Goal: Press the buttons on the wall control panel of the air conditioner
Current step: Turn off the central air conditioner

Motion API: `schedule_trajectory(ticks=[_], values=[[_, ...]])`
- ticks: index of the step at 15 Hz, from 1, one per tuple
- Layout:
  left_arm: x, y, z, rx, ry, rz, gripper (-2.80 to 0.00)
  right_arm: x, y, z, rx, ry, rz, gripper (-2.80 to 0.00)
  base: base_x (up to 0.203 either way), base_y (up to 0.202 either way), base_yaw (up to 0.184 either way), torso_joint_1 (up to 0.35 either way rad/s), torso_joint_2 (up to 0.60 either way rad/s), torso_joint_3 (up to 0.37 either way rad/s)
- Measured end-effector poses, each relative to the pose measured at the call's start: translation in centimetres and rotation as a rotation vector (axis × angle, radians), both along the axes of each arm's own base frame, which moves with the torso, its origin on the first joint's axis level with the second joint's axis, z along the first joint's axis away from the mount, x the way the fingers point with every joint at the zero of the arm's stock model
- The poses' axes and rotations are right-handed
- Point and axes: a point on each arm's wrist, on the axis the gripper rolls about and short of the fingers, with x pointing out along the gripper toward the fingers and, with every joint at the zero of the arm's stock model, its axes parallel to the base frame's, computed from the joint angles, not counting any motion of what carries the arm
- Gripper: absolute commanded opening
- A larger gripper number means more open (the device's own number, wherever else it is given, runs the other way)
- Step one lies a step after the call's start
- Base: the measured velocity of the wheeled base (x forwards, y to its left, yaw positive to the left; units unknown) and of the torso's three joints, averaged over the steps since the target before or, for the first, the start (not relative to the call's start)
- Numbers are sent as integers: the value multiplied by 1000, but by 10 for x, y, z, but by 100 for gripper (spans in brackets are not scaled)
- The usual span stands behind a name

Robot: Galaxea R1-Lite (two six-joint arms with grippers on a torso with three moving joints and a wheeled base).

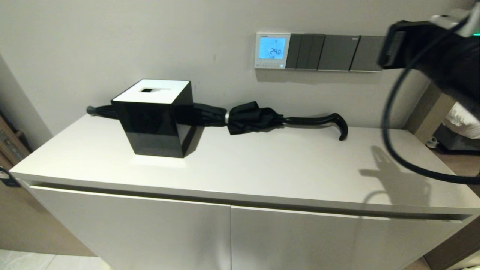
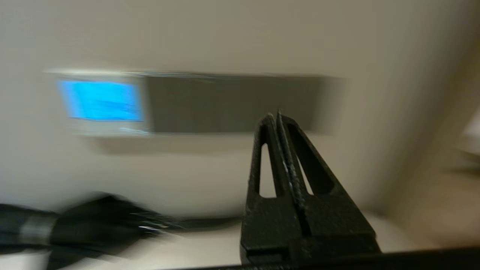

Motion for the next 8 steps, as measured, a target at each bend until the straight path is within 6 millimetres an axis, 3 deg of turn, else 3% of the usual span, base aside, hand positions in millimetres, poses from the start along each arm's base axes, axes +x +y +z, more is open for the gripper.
schedule_trajectory(ticks=[4, 8], values=[[0, 0, 0, 1, 0, 0, -280, -88, -81, -3, -29, 70, -211, -280, 0, 0, 0, 0, 0, 0], [0, 0, 0, 0, 0, -1, -280, -176, -119, -31, -62, 167, -360, -280, 0, 0, 0, 0, 0, 0]])
